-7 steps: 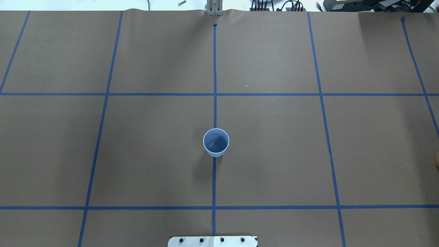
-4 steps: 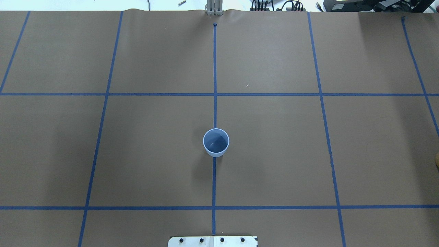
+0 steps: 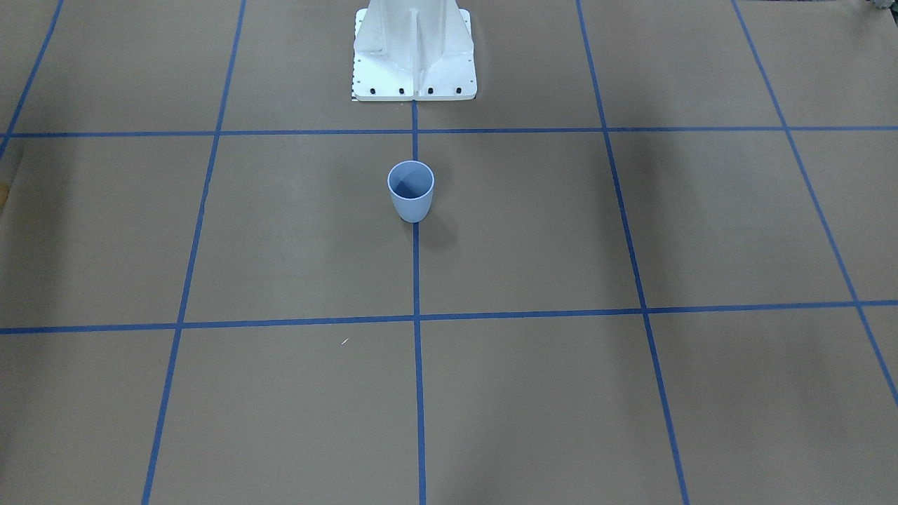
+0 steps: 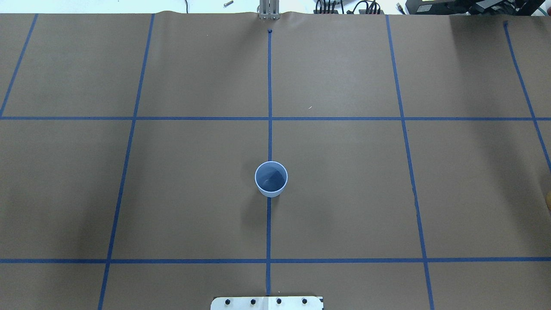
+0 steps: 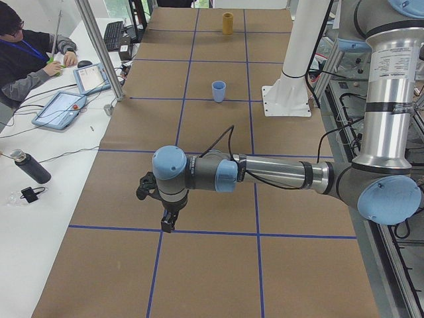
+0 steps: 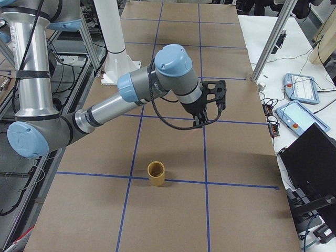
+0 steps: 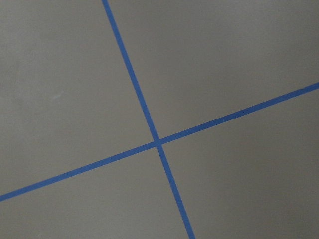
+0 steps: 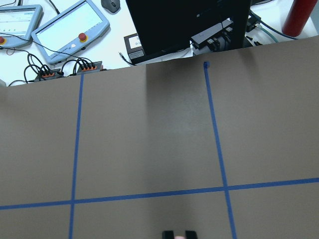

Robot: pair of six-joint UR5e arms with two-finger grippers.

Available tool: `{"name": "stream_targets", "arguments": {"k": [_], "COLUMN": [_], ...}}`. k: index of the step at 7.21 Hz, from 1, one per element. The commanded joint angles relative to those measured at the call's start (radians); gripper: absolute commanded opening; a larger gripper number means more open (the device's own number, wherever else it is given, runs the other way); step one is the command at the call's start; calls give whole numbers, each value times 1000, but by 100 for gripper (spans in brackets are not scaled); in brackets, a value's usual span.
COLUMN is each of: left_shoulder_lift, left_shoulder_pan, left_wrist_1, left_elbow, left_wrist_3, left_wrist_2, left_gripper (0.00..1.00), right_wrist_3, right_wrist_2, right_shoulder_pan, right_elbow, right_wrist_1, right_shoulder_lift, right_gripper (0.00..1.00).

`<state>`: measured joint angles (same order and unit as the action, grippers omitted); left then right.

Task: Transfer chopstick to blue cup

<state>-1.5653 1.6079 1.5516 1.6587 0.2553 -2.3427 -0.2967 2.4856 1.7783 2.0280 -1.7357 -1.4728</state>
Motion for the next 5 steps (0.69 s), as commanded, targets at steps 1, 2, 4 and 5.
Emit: {"name": "stream_targets", "arguments": {"k": [1, 2, 4, 5], "left_shoulder_lift": [13, 16, 16, 14], "left_shoulder_pan": [1, 3, 1, 1], "left_wrist_1": [1, 1, 2, 2], "left_elbow": [0, 1, 0, -2], "left_wrist_3": [-2, -2, -2, -2], "left_wrist_2": [3, 3, 2, 0], "left_gripper": [99, 99, 99, 99], "right_wrist_3": [-417, -640, -943, -1038], "right_wrist_2": [-29, -83, -210, -264], "right_shoulder_pan": [-209, -317, -497, -567], "right_elbow": [78, 90, 90, 90], "right_wrist_1": [-58, -58, -61, -61], "right_shoulder_lift": [171, 255, 388, 428], "right_gripper": [0, 0, 0, 0]}}
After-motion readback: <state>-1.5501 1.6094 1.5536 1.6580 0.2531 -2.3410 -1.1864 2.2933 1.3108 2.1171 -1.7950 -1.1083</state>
